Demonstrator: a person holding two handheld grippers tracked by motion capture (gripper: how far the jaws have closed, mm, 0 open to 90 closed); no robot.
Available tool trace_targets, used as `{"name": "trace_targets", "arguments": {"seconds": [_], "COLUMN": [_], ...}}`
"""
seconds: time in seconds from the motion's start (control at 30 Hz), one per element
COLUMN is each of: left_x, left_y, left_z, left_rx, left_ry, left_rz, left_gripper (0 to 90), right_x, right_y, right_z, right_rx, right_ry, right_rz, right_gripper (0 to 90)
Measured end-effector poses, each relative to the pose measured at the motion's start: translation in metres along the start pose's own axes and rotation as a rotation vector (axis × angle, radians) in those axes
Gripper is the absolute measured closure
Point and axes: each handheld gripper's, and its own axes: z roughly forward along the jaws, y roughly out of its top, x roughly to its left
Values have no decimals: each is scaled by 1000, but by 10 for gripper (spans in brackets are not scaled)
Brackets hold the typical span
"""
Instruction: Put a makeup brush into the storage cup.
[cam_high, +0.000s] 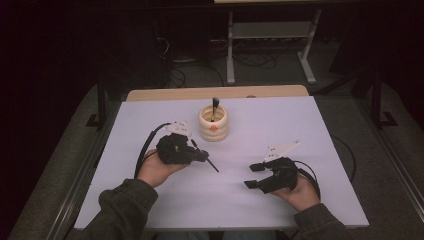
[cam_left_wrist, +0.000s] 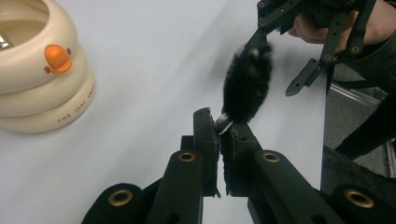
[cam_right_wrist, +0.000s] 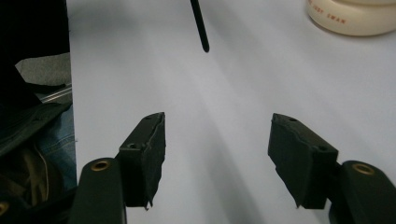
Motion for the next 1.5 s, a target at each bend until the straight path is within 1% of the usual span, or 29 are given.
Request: {"name": "trace_targets", "arguments": {"seconds": [0.13, 0.23, 0.3, 0.33, 0.37, 0.43, 0.47, 0.53, 0.63, 0.67, 0.73, 0.8, 0.93, 0.97, 1.0, 1.03, 1.17, 1.23, 1.27, 1.3, 1.37, 1.4, 1.43, 1.47, 1.5], "left_x": [2, 5, 6, 5, 6, 6, 7, 8, 11, 12, 13, 14, 18, 18, 20, 21, 25, 28, 28, 30, 32, 33, 34, 35, 35], "left_y": [4, 9, 12, 13, 15, 17, 18, 21, 25, 26, 30, 34, 43, 45, 47, 49, 57, 61, 62, 63, 66, 67, 68, 70, 71], "left_z": [-1, -2, -3, -3, -4, -5, -7, -10, -14, -16, -17, -18, -20, -20, -21, -21, -24, -26, -25, -25, -25, -25, -25, -25, -25], "left_rx": [2, -15, -12, -15, -10, -14, -9, -12, -28, -27, -31, -28, -18, -24, -19, -22, -29, -24, -30, -27, -25, -21, -23, -18, -25], "left_ry": [7, 7, 13, 13, 16, 15, 18, 25, 25, 27, 31, 32, 43, 43, 46, 47, 59, 64, 64, 66, 67, 72, 74, 81, 82], "left_rz": [2, -10, -5, -15, -6, -17, -6, -7, -23, -19, -34, -40, -37, -46, -40, -48, -58, -51, -60, -57, -66, -63, -70, -63, -75], "left_gripper": [850, 850, 850, 850, 851, 851, 851, 851, 851, 851, 851, 851, 851, 851, 851, 851, 851, 851, 851, 852, 851, 851, 851, 851, 851], "right_x": [-3, -4, -6, -6, -6, -6, -7, -7, -7, -7, -7, -7, -7, -7, -7, -7, -7, -7, -7, -8, -8, -8, -8, -8, -8], "right_y": [-4, -6, -7, -8, -8, -10, -11, -14, -16, -16, -17, -18, -21, -21, -22, -22, -24, -25, -25, -25, -24, -24, -24, -24, -24], "right_z": [-5, -8, -10, -11, -11, -13, -14, -15, -18, -19, -21, -24, -28, -29, -30, -30, -34, -35, -36, -37, -38, -39, -39, -40, -40], "right_rx": [-7, -10, -16, -16, -17, -12, -13, -10, -13, -14, -22, -27, -33, -32, -32, -34, -39, -36, -41, -43, -49, -50, -51, -53, -55], "right_ry": [-15, -28, -34, -35, -36, -48, -51, -56, -62, -64, -71, -72, -89, -91, -93, -97, -106, -116, -116, -117, -119, -121, -123, -125, -126], "right_rz": [13, 17, 24, 27, 29, 35, 33, 37, 42, 45, 46, 50, 53, 54, 56, 51, 55, 53, 57, 64, 65, 61, 59, 63, 65], "right_gripper": [339, 326, 313, 310, 306, 298, 297, 295, 287, 287, 287, 286, 283, 283, 282, 281, 274, 270, 269, 268, 265, 265, 265, 265, 264]}}
